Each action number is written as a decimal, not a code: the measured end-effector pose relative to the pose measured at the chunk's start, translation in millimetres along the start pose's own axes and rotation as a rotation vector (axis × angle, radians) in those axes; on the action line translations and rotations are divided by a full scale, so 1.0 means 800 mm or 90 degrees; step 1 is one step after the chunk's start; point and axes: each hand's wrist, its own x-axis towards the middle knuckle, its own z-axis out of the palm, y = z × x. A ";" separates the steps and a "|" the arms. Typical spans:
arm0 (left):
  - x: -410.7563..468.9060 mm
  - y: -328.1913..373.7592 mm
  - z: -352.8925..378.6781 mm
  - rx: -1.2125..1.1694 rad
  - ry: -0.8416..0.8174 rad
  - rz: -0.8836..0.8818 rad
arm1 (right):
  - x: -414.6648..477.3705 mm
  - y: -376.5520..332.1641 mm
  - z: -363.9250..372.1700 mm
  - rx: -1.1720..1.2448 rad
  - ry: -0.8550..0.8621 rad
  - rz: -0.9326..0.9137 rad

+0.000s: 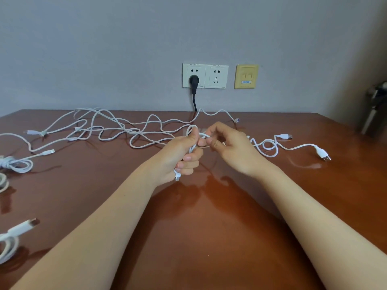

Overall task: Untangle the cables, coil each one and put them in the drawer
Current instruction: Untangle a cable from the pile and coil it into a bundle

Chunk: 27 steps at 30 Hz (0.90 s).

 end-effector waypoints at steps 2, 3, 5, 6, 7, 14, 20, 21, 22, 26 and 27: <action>0.000 -0.001 -0.001 0.063 0.018 0.008 | -0.002 -0.004 -0.003 0.013 0.020 -0.001; 0.000 -0.002 -0.002 0.118 0.028 0.009 | -0.002 -0.006 -0.005 0.047 0.031 -0.001; 0.002 -0.007 -0.002 0.233 0.039 -0.002 | -0.003 -0.010 -0.009 0.100 0.035 -0.001; 0.003 -0.009 -0.001 0.272 0.043 -0.010 | -0.002 -0.010 -0.008 0.105 0.025 -0.004; 0.004 -0.011 0.000 0.293 0.050 -0.016 | -0.002 -0.010 -0.006 0.103 0.012 -0.007; 0.003 -0.010 0.009 0.279 0.049 0.003 | 0.001 -0.007 0.000 0.144 0.026 0.049; 0.003 -0.009 0.004 0.182 0.024 -0.017 | -0.002 -0.011 -0.008 0.149 0.001 -0.001; 0.003 -0.010 0.004 0.182 0.009 -0.028 | -0.004 -0.013 -0.009 0.142 -0.005 -0.018; 0.003 -0.011 0.004 0.187 -0.010 -0.031 | -0.004 -0.013 -0.009 0.128 -0.008 -0.032; 0.004 -0.014 0.009 0.187 -0.015 -0.015 | -0.005 -0.012 -0.006 0.044 0.014 -0.036; 0.004 -0.015 0.010 0.179 -0.002 -0.012 | -0.005 -0.012 -0.005 0.025 0.023 -0.032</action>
